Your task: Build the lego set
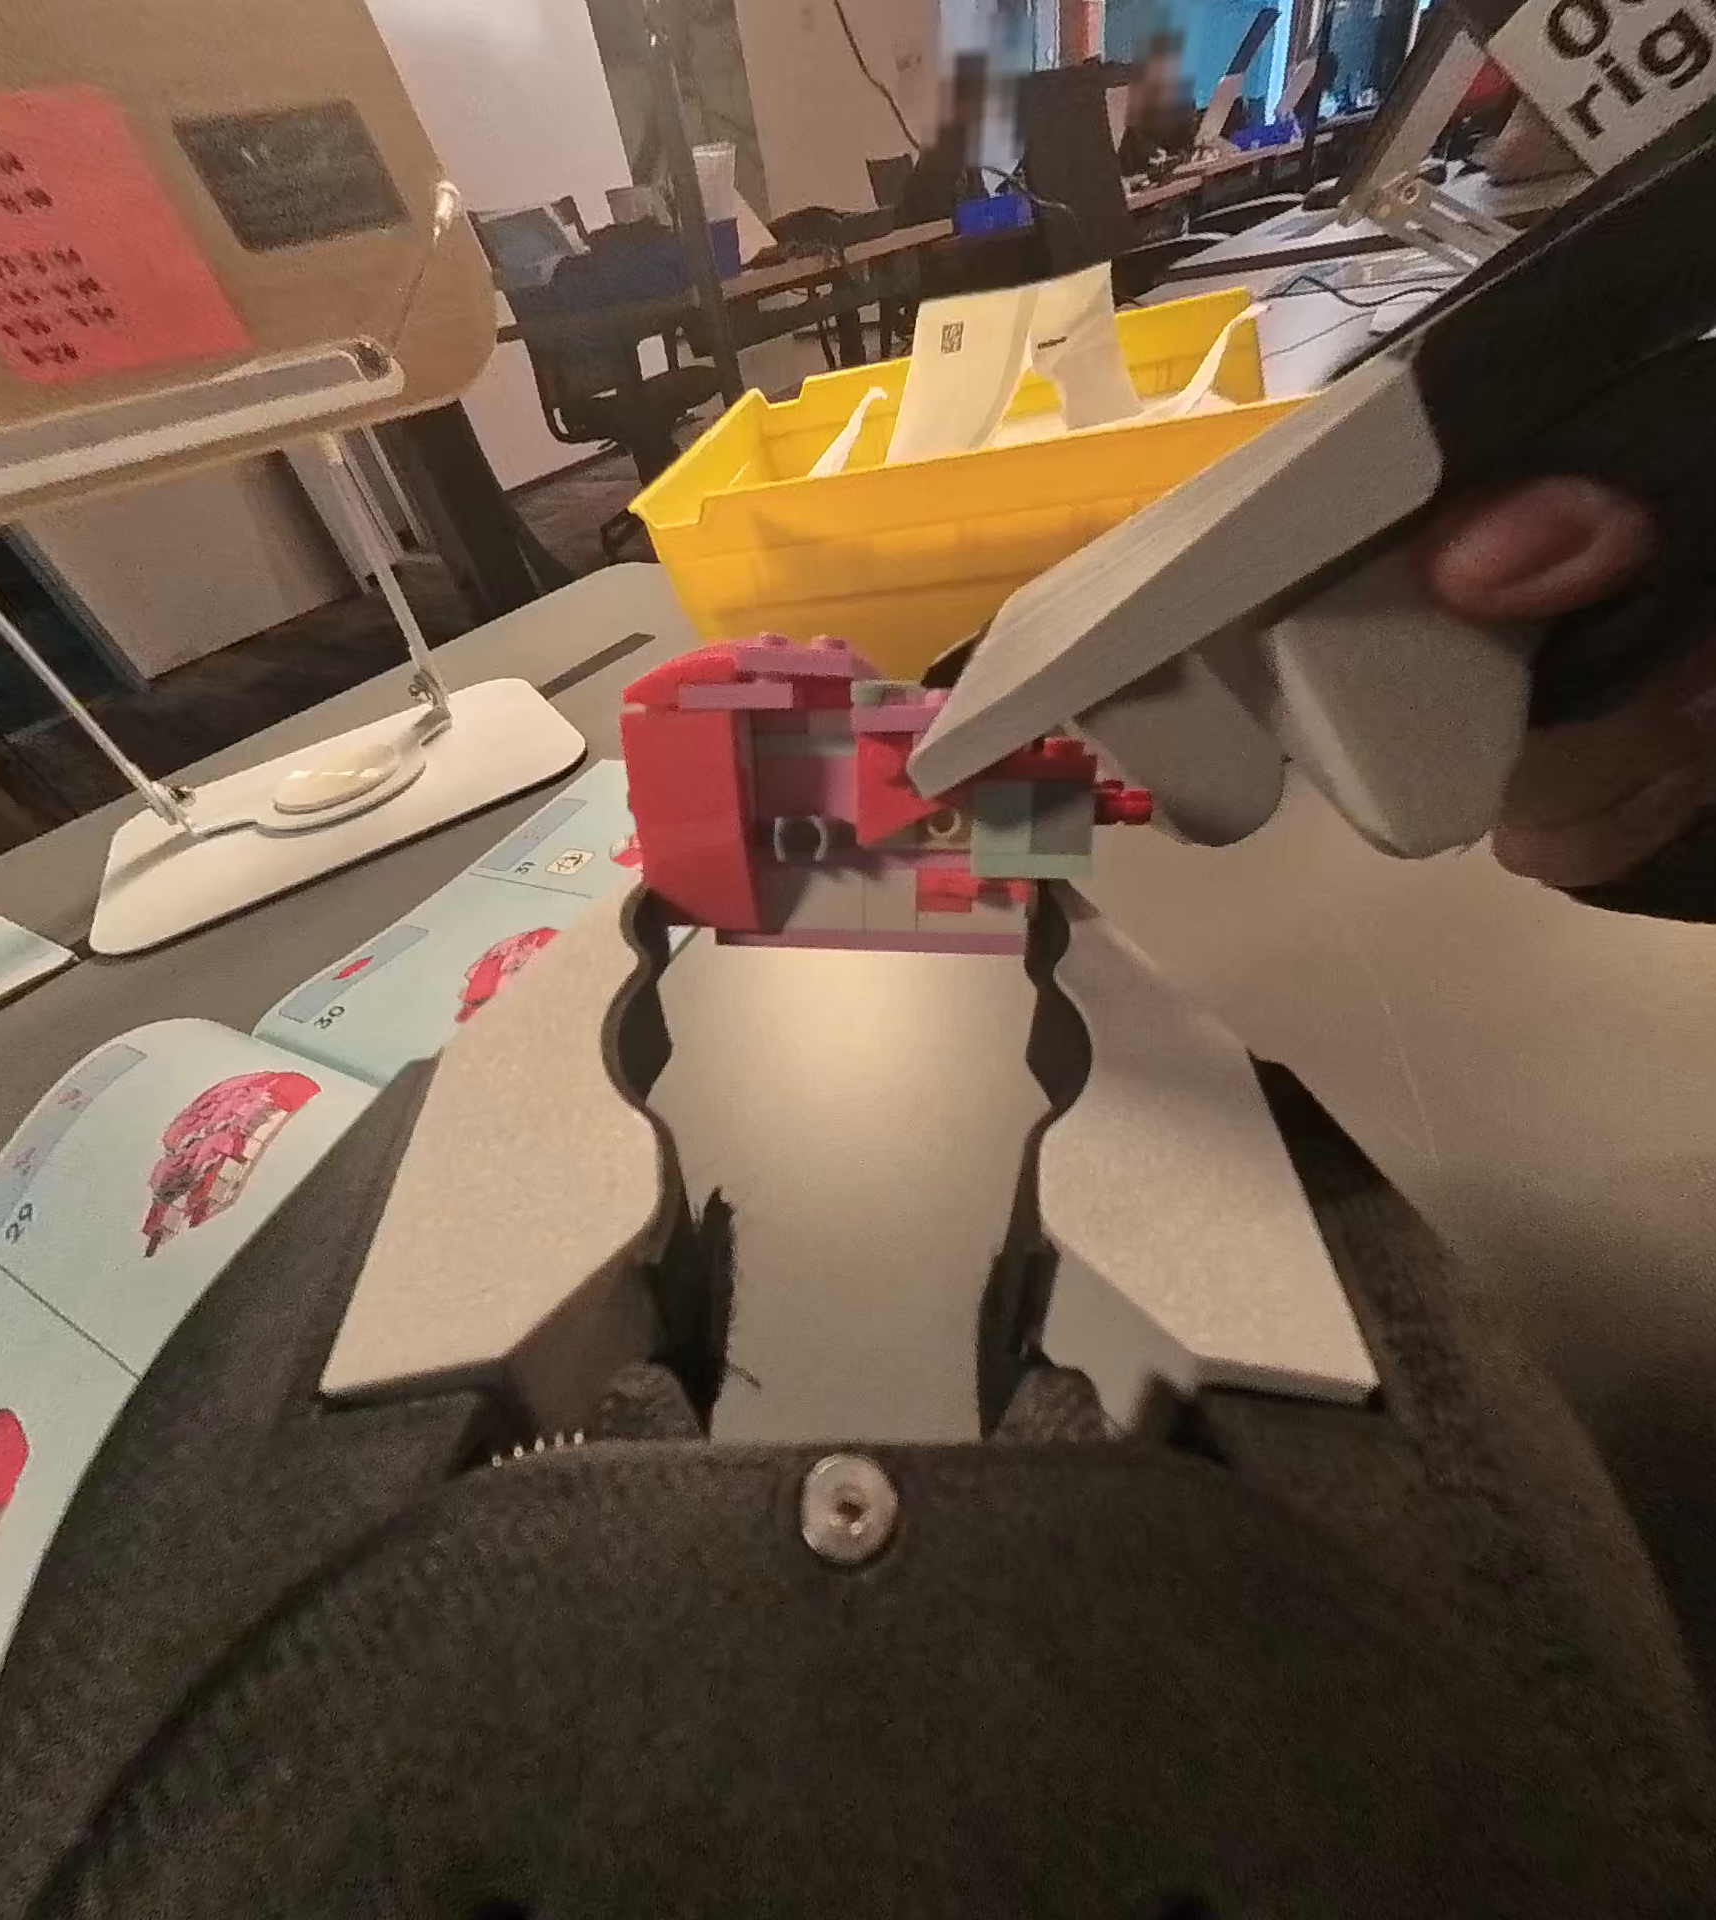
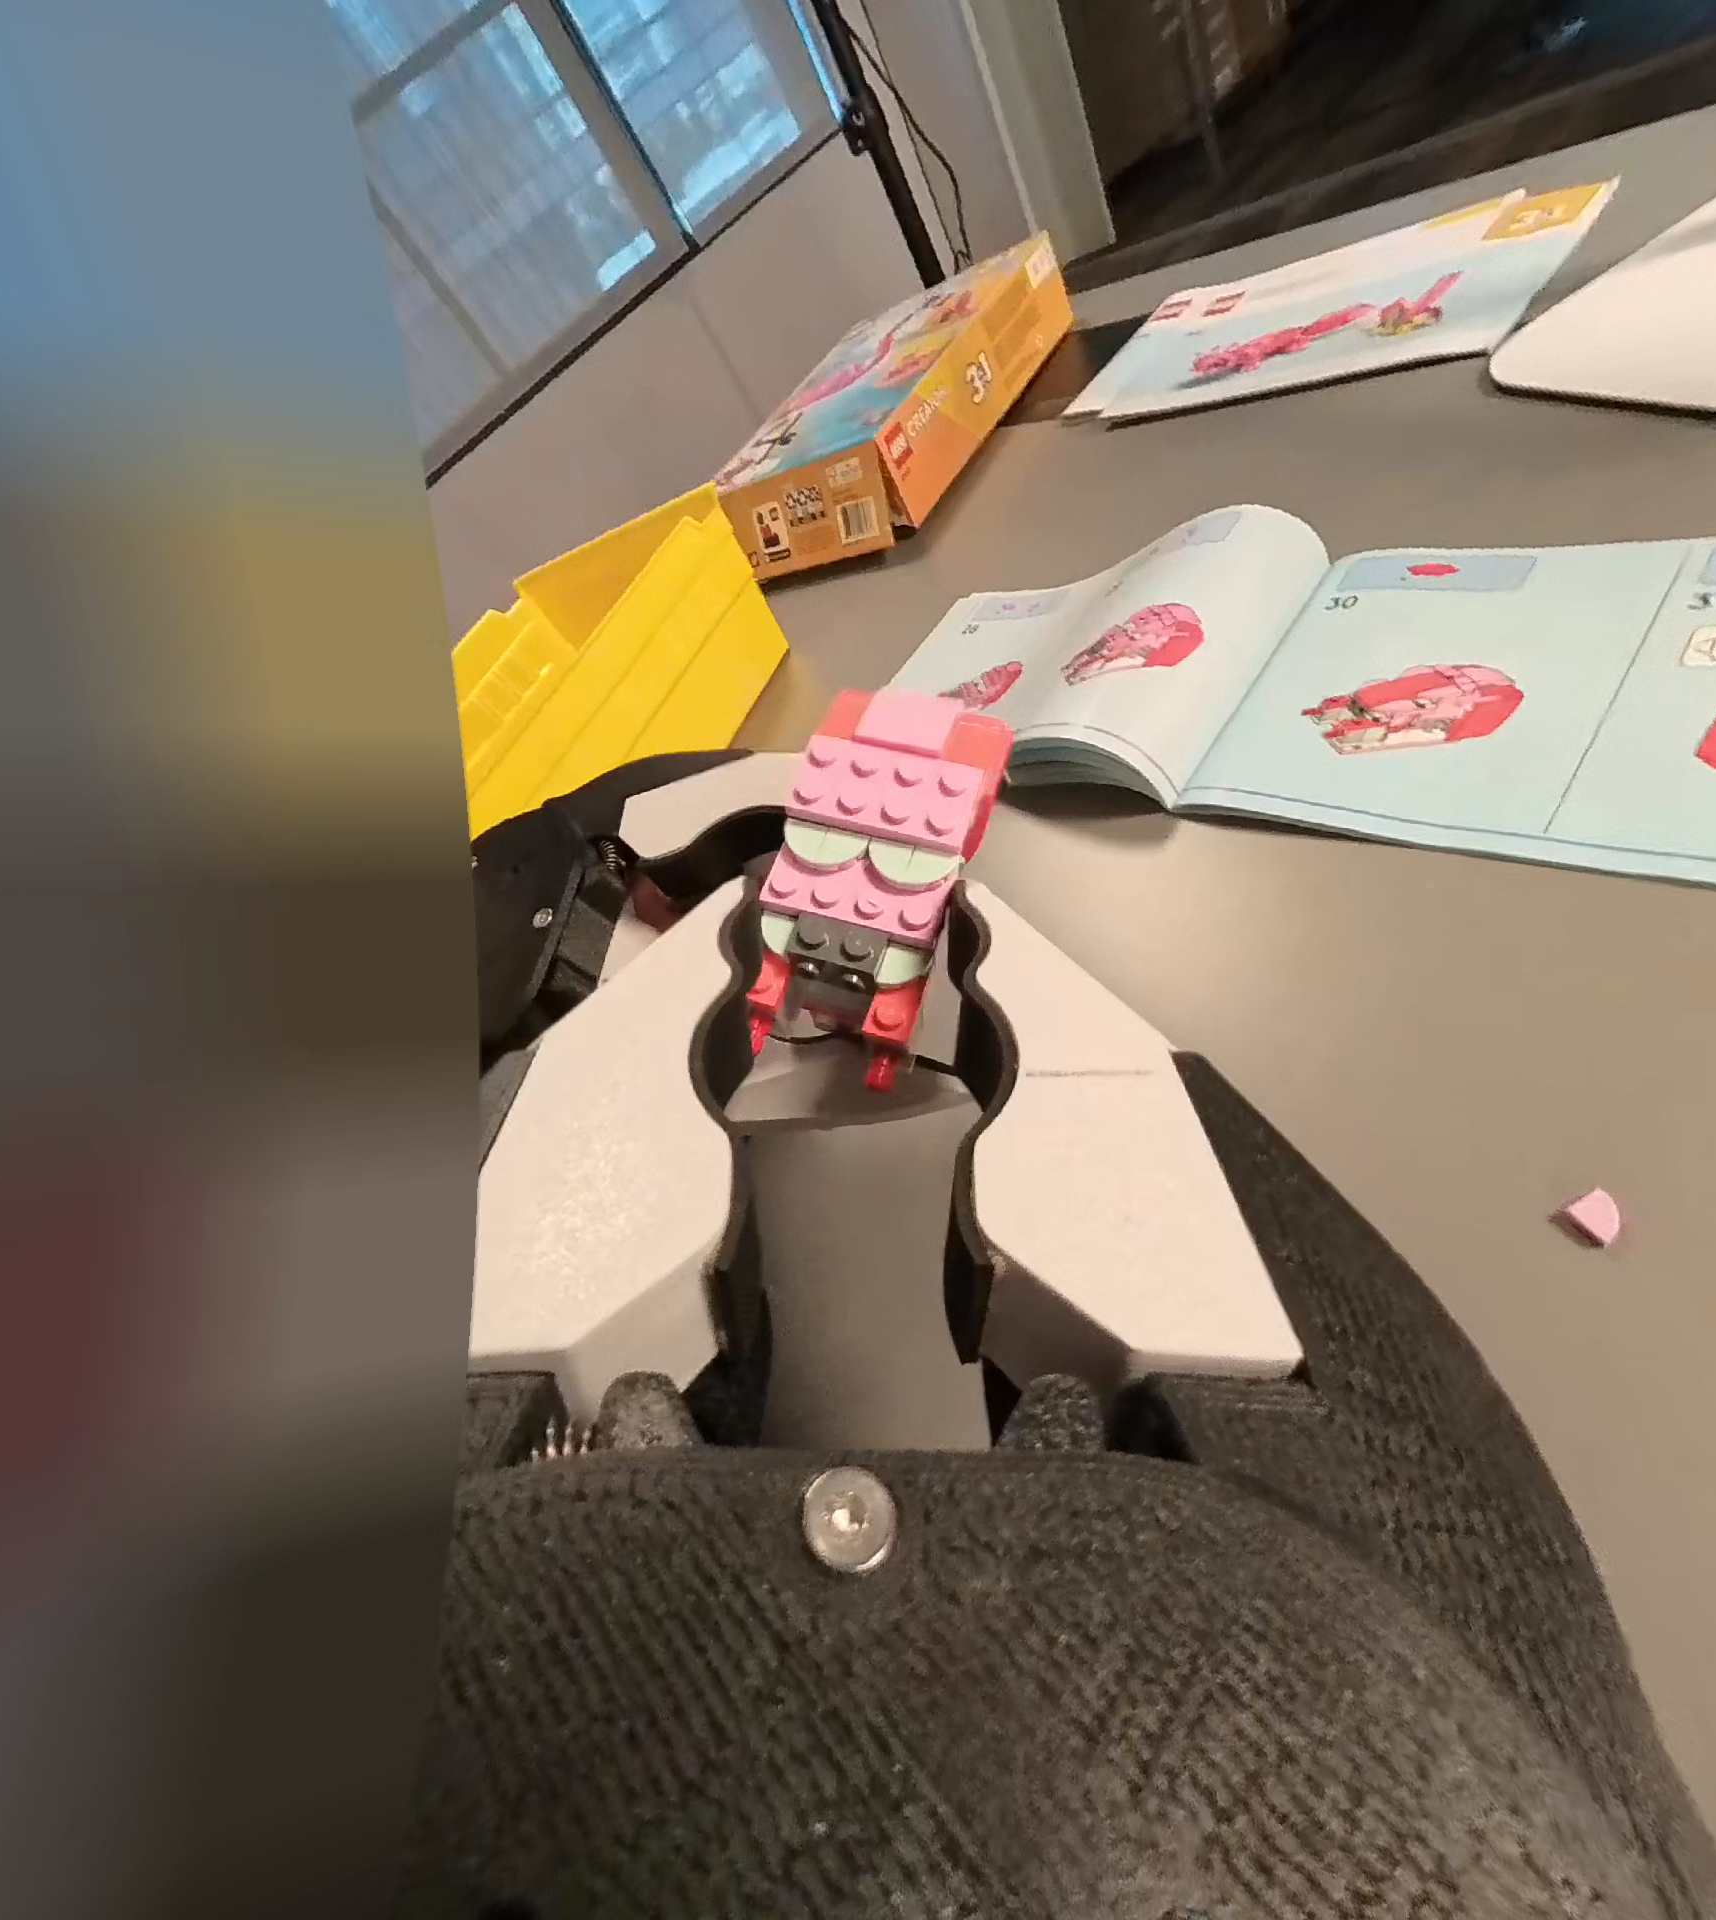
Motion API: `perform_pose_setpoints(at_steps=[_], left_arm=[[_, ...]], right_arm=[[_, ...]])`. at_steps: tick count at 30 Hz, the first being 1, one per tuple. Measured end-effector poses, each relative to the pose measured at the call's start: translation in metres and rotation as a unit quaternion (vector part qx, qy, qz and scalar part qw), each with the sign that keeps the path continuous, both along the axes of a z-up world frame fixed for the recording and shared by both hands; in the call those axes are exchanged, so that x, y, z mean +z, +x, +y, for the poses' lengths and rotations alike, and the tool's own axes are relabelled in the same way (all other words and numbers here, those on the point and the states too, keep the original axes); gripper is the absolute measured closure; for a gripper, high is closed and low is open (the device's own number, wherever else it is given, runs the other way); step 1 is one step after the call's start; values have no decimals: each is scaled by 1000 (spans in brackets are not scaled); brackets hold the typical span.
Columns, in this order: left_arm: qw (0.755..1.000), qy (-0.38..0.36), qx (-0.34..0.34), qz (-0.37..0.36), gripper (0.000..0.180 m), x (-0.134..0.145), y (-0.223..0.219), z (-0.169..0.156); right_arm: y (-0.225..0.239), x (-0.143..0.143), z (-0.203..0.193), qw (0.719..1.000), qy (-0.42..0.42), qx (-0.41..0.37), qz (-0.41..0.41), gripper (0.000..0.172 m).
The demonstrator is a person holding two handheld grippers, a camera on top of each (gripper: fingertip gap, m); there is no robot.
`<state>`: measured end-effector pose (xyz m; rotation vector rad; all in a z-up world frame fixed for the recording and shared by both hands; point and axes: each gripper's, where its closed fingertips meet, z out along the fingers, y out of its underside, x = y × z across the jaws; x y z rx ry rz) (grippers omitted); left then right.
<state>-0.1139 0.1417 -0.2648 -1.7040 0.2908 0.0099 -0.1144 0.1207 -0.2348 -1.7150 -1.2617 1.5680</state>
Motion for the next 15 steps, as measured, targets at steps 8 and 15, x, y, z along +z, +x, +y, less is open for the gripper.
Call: perform_pose_setpoints(at_steps=[8,15], left_arm=[[998,29,4,-49,111,13,-16,-4],[994,56,-51,-77,111,24,-13,-9]], right_arm=[[35,-24,82,974,201,-68,-78,123],[43,-102,100,950,259,67,-162,136]])
